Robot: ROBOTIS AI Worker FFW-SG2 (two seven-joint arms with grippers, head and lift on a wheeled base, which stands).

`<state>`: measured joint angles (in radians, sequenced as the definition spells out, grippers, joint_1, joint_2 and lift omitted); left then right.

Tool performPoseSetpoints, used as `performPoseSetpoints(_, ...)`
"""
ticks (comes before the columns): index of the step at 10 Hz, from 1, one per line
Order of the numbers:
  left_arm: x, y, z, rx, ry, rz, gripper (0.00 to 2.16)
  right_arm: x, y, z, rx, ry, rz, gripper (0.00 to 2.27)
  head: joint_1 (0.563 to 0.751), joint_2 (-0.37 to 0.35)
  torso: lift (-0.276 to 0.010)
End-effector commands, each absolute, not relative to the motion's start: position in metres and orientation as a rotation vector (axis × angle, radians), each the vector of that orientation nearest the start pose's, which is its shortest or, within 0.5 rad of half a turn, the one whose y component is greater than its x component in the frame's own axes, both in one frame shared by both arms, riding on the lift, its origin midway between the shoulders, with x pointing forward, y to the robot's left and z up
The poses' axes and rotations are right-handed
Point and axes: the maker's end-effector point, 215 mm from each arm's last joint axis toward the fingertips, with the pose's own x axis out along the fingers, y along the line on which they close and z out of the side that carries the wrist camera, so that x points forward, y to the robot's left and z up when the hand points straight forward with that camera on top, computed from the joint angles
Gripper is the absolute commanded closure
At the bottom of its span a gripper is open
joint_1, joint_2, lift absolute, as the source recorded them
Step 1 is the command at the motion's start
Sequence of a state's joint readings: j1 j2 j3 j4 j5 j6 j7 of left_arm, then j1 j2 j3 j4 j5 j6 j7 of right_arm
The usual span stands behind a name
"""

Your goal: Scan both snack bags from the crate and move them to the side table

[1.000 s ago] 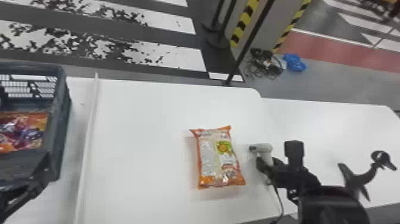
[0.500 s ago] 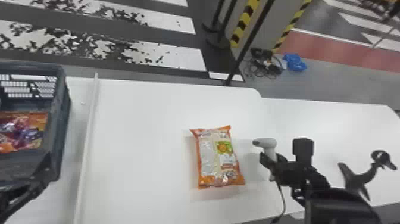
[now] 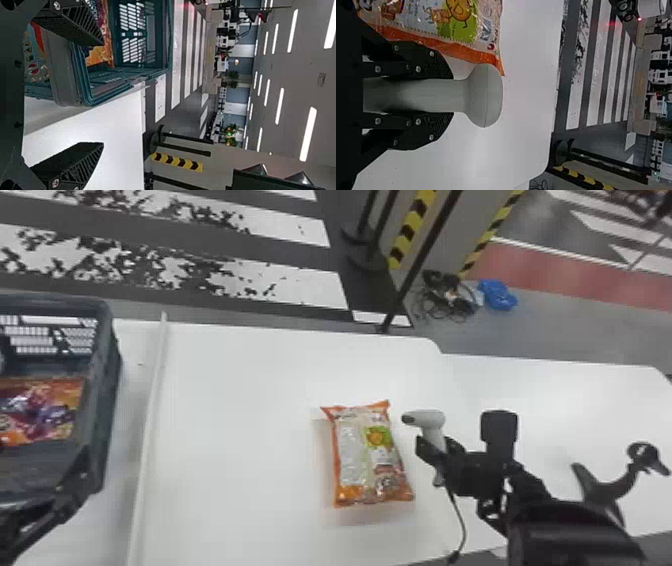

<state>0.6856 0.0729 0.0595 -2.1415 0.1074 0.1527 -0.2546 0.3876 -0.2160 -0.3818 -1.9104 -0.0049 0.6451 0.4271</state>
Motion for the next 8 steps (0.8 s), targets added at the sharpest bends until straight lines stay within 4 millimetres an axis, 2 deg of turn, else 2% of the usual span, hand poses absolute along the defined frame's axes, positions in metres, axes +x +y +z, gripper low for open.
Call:
performPoseSetpoints(1, 0.376, 0.207, -0.404, -0.049, 0.263, -0.242, 0.1, 0.403, -0.398, -0.49, -0.085, 0.678, 0.078, 2.24, 0.695, -0.321, -0.075)
performPoseSetpoints(3, 0.376, 0.208, -0.405, -0.048, 0.265, -0.24, 0.1, 0.408, -0.371, -0.487, -0.09, 0.675, 0.123, 2.24, 0.695, -0.271, -0.075)
performPoseSetpoints(5, 0.376, 0.209, -0.407, -0.048, 0.268, -0.239, 0.1, 0.408, -0.353, -0.491, -0.098, 0.69, 0.15, 2.24, 0.695, -0.238, -0.075)
performPoseSetpoints(8, 0.377, 0.208, -0.406, -0.047, 0.265, -0.241, 0.1, 0.412, -0.351, -0.498, -0.114, 0.704, 0.15, 2.24, 0.695, -0.202, -0.075)
